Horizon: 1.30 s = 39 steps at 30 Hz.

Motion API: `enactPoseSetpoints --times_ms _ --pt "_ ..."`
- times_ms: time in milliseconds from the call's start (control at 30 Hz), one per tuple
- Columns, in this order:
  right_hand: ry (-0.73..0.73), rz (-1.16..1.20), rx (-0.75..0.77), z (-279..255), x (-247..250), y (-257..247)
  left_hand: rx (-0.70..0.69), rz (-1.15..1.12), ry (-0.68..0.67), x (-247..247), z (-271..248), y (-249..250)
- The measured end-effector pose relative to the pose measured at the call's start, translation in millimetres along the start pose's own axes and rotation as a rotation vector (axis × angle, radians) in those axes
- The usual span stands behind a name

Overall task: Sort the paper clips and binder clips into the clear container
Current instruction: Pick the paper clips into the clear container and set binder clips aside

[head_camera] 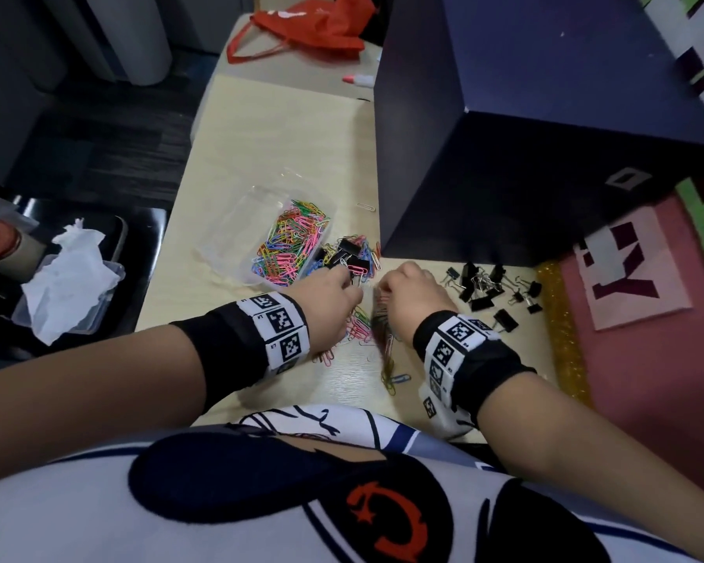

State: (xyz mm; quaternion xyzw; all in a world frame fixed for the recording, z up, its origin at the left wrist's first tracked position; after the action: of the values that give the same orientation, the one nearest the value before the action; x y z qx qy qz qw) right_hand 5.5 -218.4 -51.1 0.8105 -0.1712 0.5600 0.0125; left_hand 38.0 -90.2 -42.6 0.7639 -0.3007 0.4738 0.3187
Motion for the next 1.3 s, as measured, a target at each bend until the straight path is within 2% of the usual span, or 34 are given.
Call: enactPoseSetpoints --times_ms 100,167,300,500,633,833,933,1100,1300 --pt "0.026 0.052 0.006 8 11 4 0.000 0.000 0.085 7 13 8" --pt "-0.038 0.053 0.069 11 12 1 0.008 0.031 0.105 9 19 10" --pt "-0.163 -0.060 0.136 8 2 -3 0.055 0.093 -0.022 3 26 2" --pt "-0.057 -0.063 0.092 5 4 10 0.092 0.160 -0.044 11 18 9" --pt "0.054 0.052 -0.021 8 13 28 0.122 0.155 -0.065 14 12 11" --pt "-0.013 0.000 -0.069 5 3 28 0.125 0.153 -0.092 12 4 4" --pt "-0.011 0.014 -0.016 7 7 10 0.109 0.146 -0.086 12 1 2" --pt "-0.054 0.099 0.224 21 18 -37 0.084 0.102 -0.068 8 -9 -1" --pt "-0.177 -0.046 0.224 46 6 -50 0.035 0.138 0.006 4 -25 -10"
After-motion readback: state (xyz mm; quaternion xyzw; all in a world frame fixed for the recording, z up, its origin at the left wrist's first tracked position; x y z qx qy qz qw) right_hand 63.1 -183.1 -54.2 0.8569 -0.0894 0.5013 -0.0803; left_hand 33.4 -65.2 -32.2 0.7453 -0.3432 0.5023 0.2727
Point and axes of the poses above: each hand's wrist, its own z-axis towards the middle knuckle, its own x-axis out of the back of the hand, y = z × x, the point moved 5 cm from there along z, towards the middle knuckle, and after that the axes turned 1 degree about y, right-handed, at the moved point
